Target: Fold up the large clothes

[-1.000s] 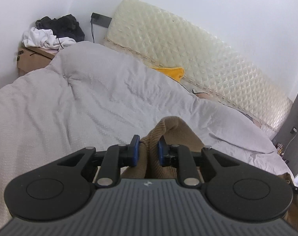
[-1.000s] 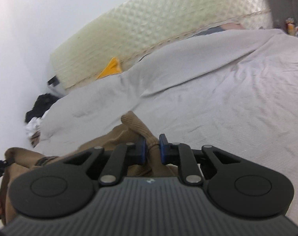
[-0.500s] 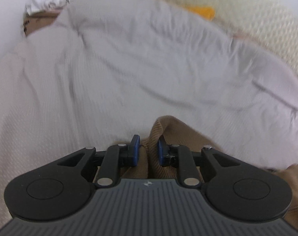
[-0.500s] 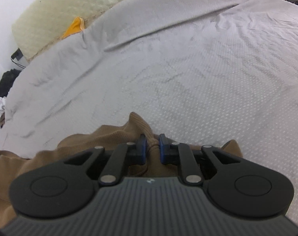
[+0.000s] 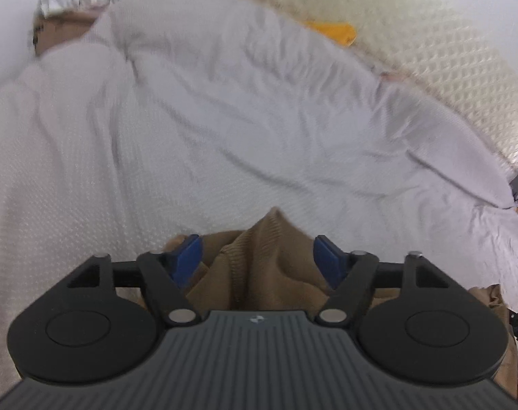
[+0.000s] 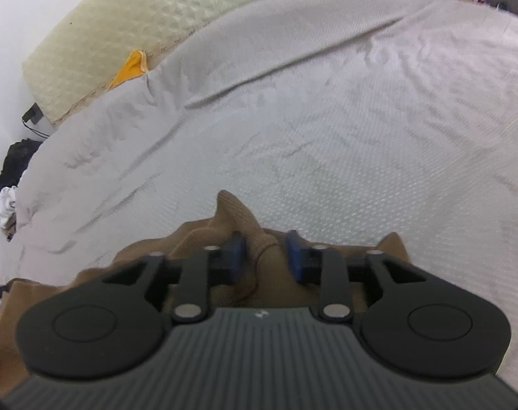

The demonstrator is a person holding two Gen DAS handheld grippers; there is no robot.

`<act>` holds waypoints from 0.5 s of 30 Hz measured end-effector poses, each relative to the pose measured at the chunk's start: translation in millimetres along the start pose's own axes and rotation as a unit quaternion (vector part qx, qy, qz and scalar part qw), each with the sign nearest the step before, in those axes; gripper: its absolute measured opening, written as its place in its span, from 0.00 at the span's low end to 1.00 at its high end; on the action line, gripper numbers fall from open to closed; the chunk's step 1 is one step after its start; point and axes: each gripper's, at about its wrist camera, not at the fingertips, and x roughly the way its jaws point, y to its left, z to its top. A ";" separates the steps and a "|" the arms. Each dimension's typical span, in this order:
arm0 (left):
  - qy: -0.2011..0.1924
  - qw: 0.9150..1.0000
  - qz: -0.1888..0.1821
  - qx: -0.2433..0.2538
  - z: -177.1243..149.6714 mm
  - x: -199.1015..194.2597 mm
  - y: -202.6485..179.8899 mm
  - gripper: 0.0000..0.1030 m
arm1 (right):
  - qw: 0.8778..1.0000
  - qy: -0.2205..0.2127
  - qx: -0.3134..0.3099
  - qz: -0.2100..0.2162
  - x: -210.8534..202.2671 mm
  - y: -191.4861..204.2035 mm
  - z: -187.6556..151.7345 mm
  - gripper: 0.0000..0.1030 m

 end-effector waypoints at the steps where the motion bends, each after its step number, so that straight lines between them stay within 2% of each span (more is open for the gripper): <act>1: -0.013 1.000 -0.003 0.009 -2.5 -12.3 -4.2 0.74 | 1.000 -0.006 -0.003 0.004 -8.0 1.8 -1.6 0.57; 3: -0.034 0.999 -0.014 0.024 -8.8 -37.2 -13.4 0.74 | 1.000 -0.015 -0.002 0.018 -23.4 3.2 -3.0 0.68; 4: -0.044 0.998 -0.021 0.034 -12.3 -50.5 -17.8 0.74 | 1.000 -0.020 -0.002 0.021 -31.5 4.7 -3.8 0.69; 11: -0.093 0.989 -0.059 0.102 -39.6 -127.2 -58.0 0.74 | 0.996 -0.068 -0.028 0.059 -90.4 28.7 -11.3 0.69; 15: -0.102 0.983 -0.080 0.129 -67.7 -147.1 -80.3 0.74 | 0.991 -0.065 -0.077 0.085 -109.3 55.0 -29.8 0.69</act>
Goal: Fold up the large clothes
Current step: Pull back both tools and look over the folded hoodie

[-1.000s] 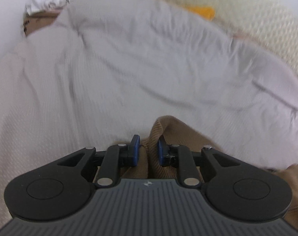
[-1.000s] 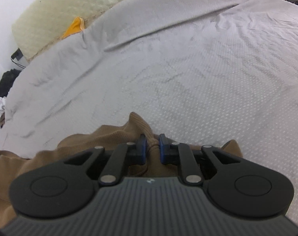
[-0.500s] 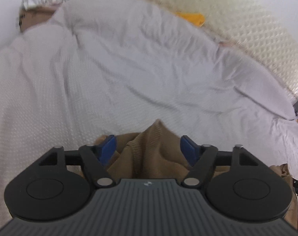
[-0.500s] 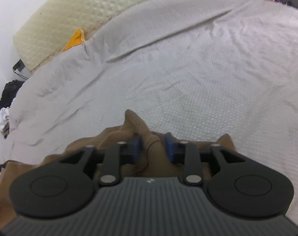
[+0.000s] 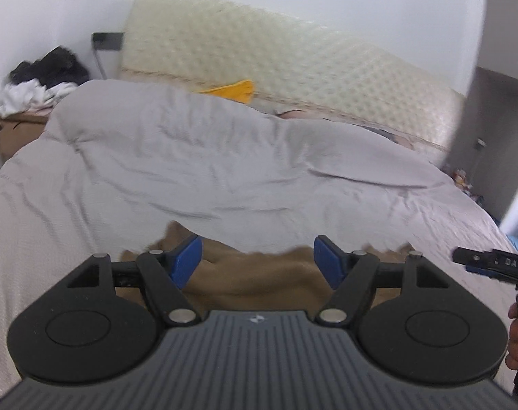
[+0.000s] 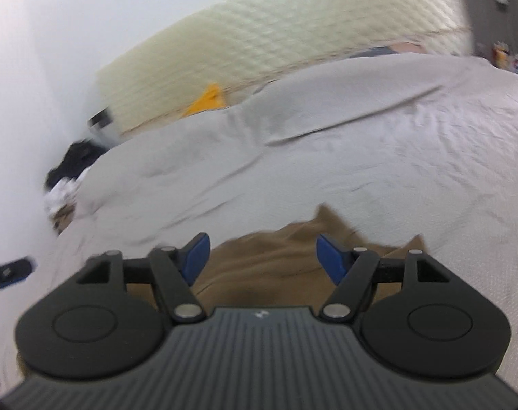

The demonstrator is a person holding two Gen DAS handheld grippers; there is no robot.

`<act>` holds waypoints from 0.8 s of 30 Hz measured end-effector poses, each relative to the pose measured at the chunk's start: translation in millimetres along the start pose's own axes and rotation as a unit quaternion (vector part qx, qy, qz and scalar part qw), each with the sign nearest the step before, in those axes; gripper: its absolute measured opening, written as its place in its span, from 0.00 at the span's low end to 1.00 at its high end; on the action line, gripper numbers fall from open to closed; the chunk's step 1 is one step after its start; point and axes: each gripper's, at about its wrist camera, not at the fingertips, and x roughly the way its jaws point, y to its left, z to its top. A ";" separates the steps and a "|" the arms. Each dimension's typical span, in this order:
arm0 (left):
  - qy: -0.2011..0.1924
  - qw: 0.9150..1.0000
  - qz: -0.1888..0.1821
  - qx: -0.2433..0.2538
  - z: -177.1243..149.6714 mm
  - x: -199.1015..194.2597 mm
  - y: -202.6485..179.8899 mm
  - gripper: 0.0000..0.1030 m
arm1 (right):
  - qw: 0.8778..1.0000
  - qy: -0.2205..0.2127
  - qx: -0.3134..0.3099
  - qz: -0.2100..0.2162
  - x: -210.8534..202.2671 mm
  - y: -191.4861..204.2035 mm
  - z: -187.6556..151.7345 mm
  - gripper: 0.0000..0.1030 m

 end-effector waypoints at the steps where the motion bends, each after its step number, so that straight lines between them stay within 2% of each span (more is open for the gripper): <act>1: 0.003 1.000 -0.003 0.008 -6.2 -1.9 -6.6 0.74 | 1.000 0.011 -0.015 0.011 -0.7 8.5 -5.3 0.69; 6: 0.037 0.998 -0.043 0.039 -29.0 -0.6 -29.7 0.74 | 0.997 0.049 -0.050 0.042 4.0 33.5 -29.4 0.68; 10: 0.063 0.995 -0.048 0.059 -41.5 16.0 -38.9 0.74 | 0.994 0.078 -0.069 0.039 28.2 38.0 -39.2 0.60; 14: 0.105 0.992 -0.042 0.061 -51.3 39.6 -37.5 0.73 | 0.992 0.107 -0.050 0.051 43.9 33.2 -44.2 0.60; 17: 0.136 0.989 -0.051 0.029 -57.1 50.5 -28.0 0.73 | 0.990 0.120 -0.053 0.056 40.9 33.8 -48.1 0.60; 24: 0.156 0.986 -0.029 0.053 -59.7 64.7 -31.9 0.75 | 0.989 0.132 -0.051 0.053 51.9 34.3 -49.2 0.63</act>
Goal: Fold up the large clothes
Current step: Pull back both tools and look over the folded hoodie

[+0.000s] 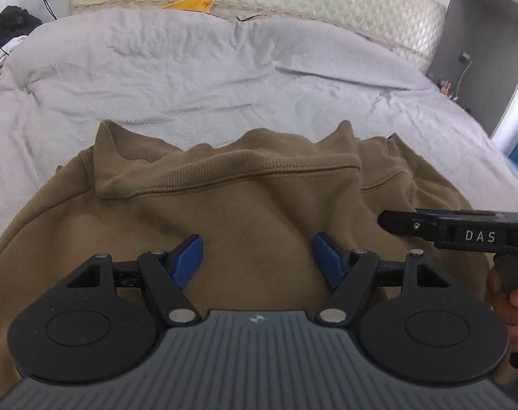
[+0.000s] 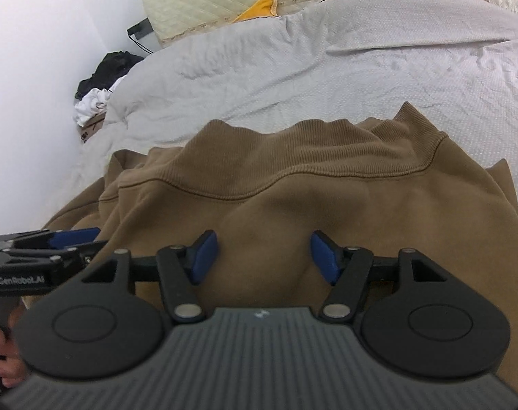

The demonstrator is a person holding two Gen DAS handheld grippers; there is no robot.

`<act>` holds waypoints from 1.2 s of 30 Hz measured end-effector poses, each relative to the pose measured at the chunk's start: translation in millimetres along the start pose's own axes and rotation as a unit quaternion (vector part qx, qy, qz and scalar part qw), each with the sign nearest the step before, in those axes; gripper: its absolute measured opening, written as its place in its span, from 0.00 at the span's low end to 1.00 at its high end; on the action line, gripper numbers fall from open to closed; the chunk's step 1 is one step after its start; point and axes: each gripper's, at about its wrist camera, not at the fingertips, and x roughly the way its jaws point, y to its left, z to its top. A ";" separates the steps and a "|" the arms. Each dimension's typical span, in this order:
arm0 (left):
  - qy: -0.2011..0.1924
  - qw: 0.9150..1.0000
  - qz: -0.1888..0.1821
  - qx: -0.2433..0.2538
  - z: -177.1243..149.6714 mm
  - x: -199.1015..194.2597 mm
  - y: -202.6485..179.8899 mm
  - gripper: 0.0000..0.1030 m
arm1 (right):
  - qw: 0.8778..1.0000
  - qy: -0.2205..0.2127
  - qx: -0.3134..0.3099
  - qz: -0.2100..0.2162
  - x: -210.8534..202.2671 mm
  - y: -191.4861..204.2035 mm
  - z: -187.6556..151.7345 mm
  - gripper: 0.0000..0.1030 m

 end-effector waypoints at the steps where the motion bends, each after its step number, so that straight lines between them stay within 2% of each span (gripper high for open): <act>1: 0.002 1.000 0.004 0.002 -0.4 1.5 -1.4 0.75 | 1.000 0.001 0.001 -0.001 1.5 -0.4 0.3 0.63; 9: 0.024 1.000 0.011 -0.008 5.3 18.6 3.9 0.76 | 1.000 0.006 -0.006 -0.011 15.8 -0.6 0.7 0.67; 13: 0.017 1.000 0.011 -0.013 3.9 16.4 3.9 0.76 | 1.000 0.001 -0.008 -0.011 15.1 -0.4 -0.2 0.67; 17: -0.007 1.000 0.022 -0.018 -2.5 4.3 -1.0 0.76 | 1.000 -0.011 -0.011 -0.012 9.7 0.1 -2.0 0.67; 29: -0.044 0.998 0.037 -0.027 -18.7 -38.1 -12.1 0.76 | 0.997 -0.052 -0.003 -0.048 -29.2 14.2 -15.1 0.66; 36: -0.055 0.997 0.041 -0.021 -29.9 -54.3 -18.3 0.76 | 0.995 -0.076 0.046 -0.048 -65.5 17.7 -31.4 0.67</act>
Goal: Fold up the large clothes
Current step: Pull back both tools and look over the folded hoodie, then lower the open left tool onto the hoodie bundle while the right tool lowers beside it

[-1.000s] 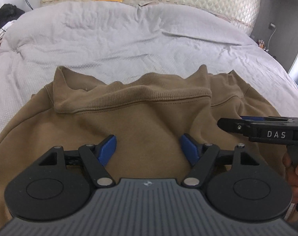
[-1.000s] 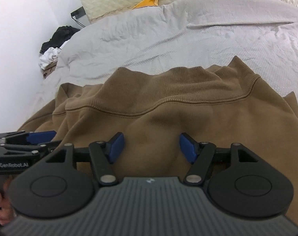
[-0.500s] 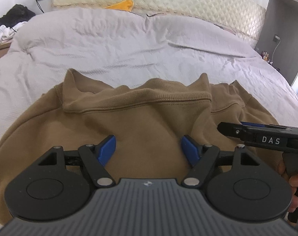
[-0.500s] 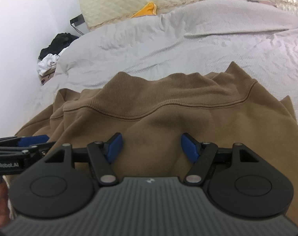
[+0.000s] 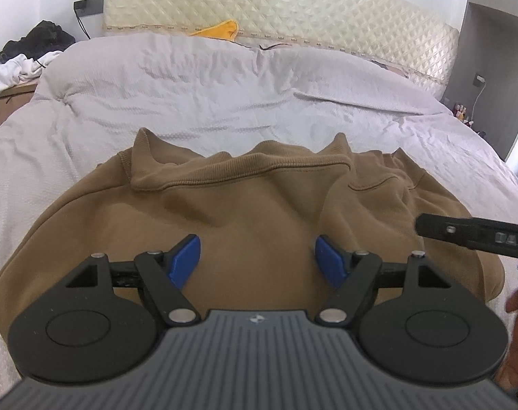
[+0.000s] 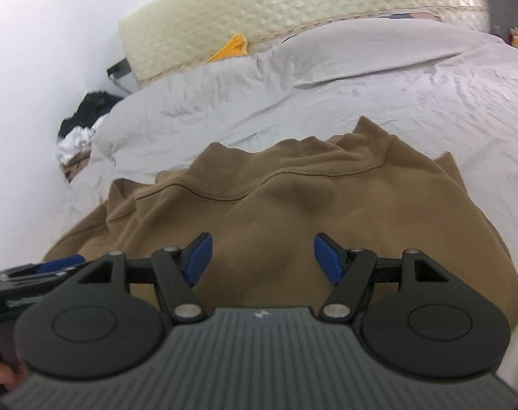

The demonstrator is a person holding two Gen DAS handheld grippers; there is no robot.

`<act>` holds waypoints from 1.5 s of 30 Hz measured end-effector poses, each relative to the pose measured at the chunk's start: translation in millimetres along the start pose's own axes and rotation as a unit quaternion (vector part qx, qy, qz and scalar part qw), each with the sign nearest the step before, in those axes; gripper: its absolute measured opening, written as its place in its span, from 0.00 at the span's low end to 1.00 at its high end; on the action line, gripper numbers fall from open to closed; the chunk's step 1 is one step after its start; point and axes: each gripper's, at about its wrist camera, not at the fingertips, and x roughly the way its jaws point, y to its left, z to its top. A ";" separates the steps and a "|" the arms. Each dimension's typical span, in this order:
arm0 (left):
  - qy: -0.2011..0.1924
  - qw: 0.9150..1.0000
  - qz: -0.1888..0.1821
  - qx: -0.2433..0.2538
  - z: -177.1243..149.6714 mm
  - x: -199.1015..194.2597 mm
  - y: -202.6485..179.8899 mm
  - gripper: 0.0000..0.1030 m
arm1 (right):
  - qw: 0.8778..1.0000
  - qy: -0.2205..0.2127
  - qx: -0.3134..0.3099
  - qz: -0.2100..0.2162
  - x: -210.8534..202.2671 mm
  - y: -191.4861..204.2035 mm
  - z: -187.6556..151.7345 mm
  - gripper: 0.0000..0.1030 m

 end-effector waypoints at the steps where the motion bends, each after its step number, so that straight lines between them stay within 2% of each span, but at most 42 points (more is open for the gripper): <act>1: -0.001 1.000 0.000 0.000 -0.3 -0.9 0.0 0.76 | 1.000 -0.003 0.008 -0.001 -6.1 -0.5 -2.3 0.67; 5: -0.001 1.000 -0.002 -0.005 -1.1 -2.5 2.4 0.76 | 0.998 -0.004 0.054 -0.008 -26.6 -7.9 -15.7 0.67; 10: -0.010 1.000 -0.004 -0.022 -3.4 -12.8 6.2 0.76 | 0.994 0.032 0.104 0.014 -29.6 -17.5 -35.9 0.68; 13: -0.023 0.998 -0.012 -0.054 -6.0 -31.6 16.4 0.77 | 0.995 0.032 0.096 0.010 -28.1 -13.4 -36.3 0.68; 15: -0.028 0.996 -0.009 -0.086 -10.2 -45.7 26.4 0.82 | 0.995 0.034 0.098 0.008 -25.2 -13.2 -37.4 0.68; 17: -0.022 0.991 -0.005 -0.130 -15.5 -56.5 42.2 0.82 | 0.994 0.036 0.105 0.005 -22.3 -14.7 -39.2 0.69; 19: -0.019 0.984 -0.006 -0.175 -20.5 -65.2 58.4 0.83 | 0.993 0.040 0.115 0.006 -19.0 -17.0 -41.6 0.69; 22: -0.001 0.969 -0.006 -0.247 -28.0 -70.5 84.4 0.87 | 0.993 0.038 0.115 0.008 -22.3 -16.0 -43.7 0.69; 27: 0.020 0.927 0.006 -0.375 -48.1 -72.7 125.5 0.95 | 0.987 0.040 0.156 0.019 -25.7 -24.0 -46.4 0.69; 29: 0.031 0.914 0.016 -0.404 -54.3 -71.7 136.3 0.95 | 0.983 0.042 0.174 0.029 -28.4 -26.8 -46.7 0.70; 35: 0.071 0.882 0.003 -0.466 -68.8 -51.3 155.7 0.95 | 0.969 0.048 0.237 0.053 -35.2 -36.2 -51.8 0.71; 37: 0.073 0.883 0.006 -0.463 -69.8 -48.6 156.1 0.95 | 0.962 0.045 0.260 0.063 -36.5 -40.7 -55.1 0.84; 38: 0.070 0.883 0.009 -0.463 -70.2 -47.0 155.8 0.96 | 0.958 0.045 0.276 0.068 -36.8 -43.7 -57.4 0.84; 42: 0.064 0.876 0.021 -0.478 -70.5 -43.1 157.2 0.98 | 0.942 0.047 0.325 0.071 -38.1 -54.6 -63.9 0.85; 45: 0.060 0.872 0.025 -0.485 -70.5 -41.3 159.0 0.98 | 0.923 0.058 0.373 0.073 -39.5 -62.6 -67.6 0.86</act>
